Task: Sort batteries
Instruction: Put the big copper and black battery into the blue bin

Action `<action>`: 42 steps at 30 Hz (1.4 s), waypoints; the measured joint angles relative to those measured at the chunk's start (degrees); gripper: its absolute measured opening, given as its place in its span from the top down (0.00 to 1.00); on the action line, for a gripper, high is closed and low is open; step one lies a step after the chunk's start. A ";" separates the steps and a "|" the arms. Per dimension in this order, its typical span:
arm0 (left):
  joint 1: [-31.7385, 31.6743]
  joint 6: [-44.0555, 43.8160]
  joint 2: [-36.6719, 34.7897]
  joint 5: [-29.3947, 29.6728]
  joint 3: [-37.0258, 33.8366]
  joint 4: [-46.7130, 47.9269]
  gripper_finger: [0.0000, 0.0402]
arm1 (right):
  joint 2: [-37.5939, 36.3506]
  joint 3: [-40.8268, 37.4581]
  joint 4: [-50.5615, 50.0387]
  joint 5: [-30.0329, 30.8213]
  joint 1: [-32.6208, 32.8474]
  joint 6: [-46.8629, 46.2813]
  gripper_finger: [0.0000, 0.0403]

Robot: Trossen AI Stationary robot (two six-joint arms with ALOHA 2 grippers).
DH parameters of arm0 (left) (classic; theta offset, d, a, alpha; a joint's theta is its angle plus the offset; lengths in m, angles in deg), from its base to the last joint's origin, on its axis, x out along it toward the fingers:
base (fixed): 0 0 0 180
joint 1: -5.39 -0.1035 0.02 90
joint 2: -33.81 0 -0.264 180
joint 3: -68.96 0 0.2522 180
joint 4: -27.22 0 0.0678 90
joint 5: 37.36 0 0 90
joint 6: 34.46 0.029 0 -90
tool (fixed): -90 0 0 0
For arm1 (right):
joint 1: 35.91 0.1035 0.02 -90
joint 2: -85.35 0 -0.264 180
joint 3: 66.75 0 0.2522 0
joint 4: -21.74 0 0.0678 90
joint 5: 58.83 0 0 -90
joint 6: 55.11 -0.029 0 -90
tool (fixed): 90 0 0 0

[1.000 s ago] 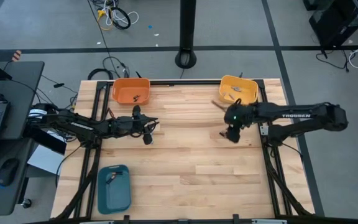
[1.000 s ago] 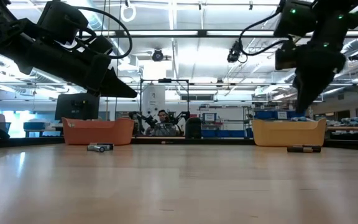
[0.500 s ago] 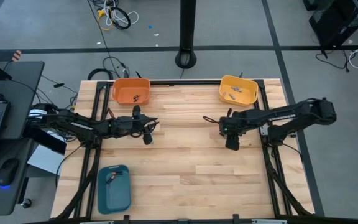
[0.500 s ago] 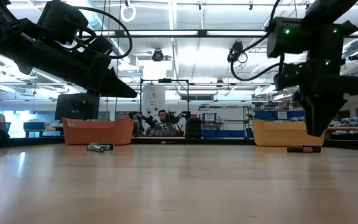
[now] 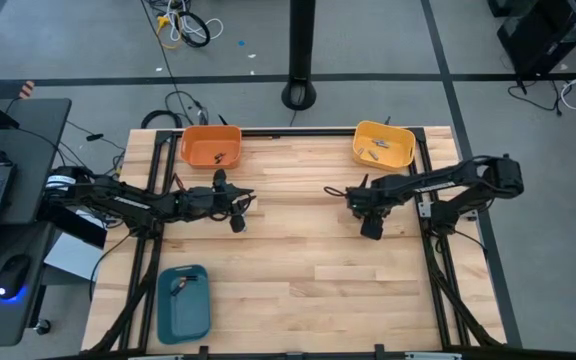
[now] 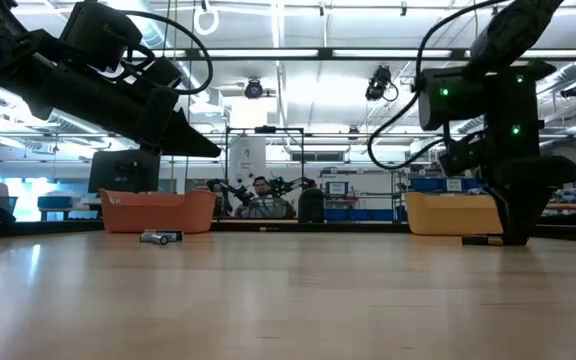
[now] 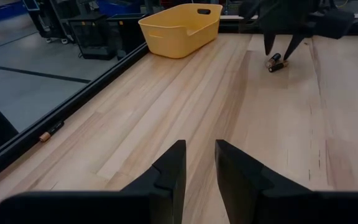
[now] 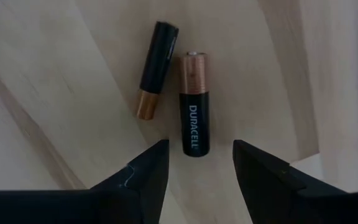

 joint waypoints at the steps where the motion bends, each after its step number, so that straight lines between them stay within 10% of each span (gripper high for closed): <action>1: 0.00 0.00 0.00 0.01 0.01 0.00 0.77 | 0.52 0.07 0.07 -0.02 0.00 0.00 0.54; 15: 0.00 0.00 -0.01 -0.01 0.00 0.02 0.77 | 0.98 0.00 3.13 0.18 0.12 3.76 0.87; 31: 0.00 -3.36 -0.01 -3.31 -0.01 -3.11 0.77 | -7.11 -0.09 2.57 3.55 3.57 -2.20 0.87; 42: 0.02 -7.82 5.73 -17.41 0.06 -22.85 0.77 | -11.07 0.00 34.02 4.57 7.03 -0.40 0.87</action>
